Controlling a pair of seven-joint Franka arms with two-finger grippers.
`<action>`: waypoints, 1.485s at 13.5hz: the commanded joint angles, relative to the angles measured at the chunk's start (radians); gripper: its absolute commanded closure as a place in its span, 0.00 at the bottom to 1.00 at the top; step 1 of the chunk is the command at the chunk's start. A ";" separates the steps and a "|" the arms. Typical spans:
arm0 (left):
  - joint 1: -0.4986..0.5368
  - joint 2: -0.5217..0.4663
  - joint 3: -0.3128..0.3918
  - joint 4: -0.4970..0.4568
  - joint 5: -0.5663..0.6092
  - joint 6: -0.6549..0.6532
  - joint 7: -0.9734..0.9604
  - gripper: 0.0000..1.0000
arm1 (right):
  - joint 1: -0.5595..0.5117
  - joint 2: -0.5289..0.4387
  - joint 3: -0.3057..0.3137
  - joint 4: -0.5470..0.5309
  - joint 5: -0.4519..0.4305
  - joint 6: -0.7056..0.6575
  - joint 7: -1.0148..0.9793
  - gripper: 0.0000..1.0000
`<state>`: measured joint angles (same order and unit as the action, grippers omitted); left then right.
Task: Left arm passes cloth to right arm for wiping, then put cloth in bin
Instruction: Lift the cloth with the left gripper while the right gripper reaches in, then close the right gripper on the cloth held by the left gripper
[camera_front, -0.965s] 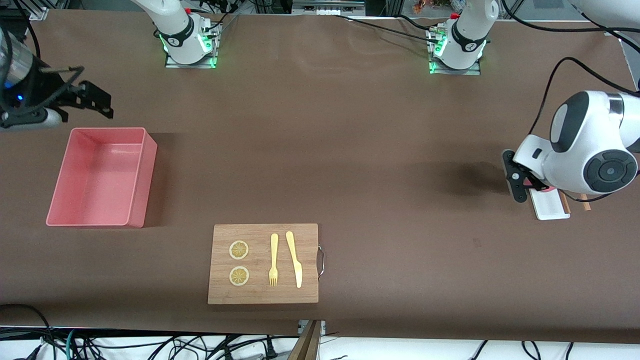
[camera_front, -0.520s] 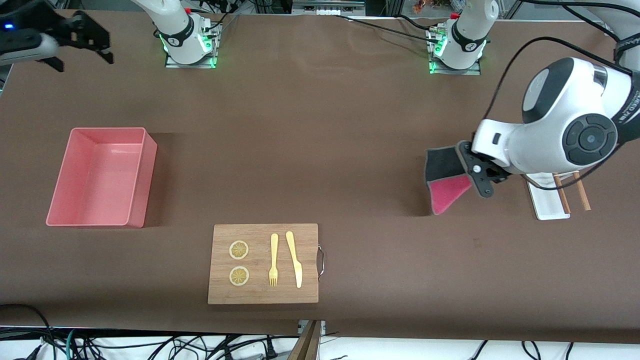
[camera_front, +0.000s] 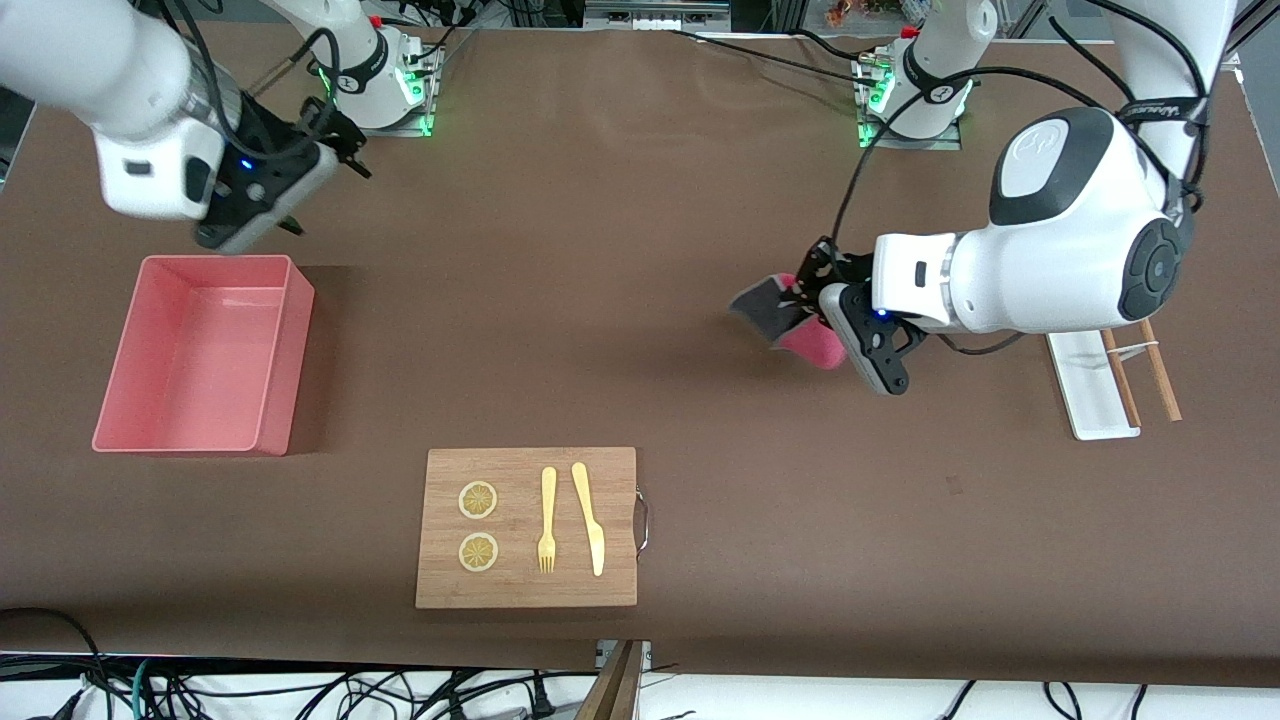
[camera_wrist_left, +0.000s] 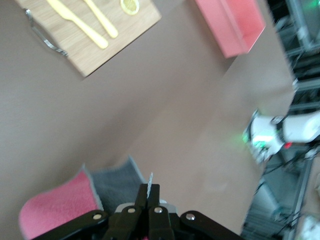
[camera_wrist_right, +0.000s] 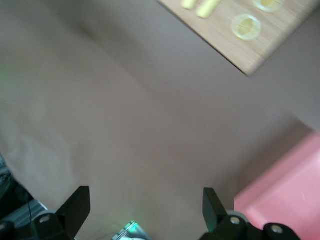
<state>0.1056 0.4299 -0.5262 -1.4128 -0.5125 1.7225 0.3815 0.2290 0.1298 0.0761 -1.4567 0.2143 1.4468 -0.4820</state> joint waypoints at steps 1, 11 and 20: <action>-0.024 0.012 -0.003 0.009 -0.111 0.061 -0.110 1.00 | -0.003 0.031 0.008 -0.063 0.089 0.094 -0.247 0.00; -0.282 0.029 -0.001 0.000 -0.279 0.546 -0.533 1.00 | 0.065 0.255 0.060 -0.100 0.516 0.426 -0.788 0.00; -0.281 0.026 -0.001 0.006 -0.274 0.551 -0.539 1.00 | 0.113 0.286 0.060 -0.108 0.524 0.515 -0.774 0.01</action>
<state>-0.1735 0.4550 -0.5260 -1.4156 -0.7713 2.2715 -0.1510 0.3283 0.4066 0.1350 -1.5588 0.7114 1.9239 -1.2454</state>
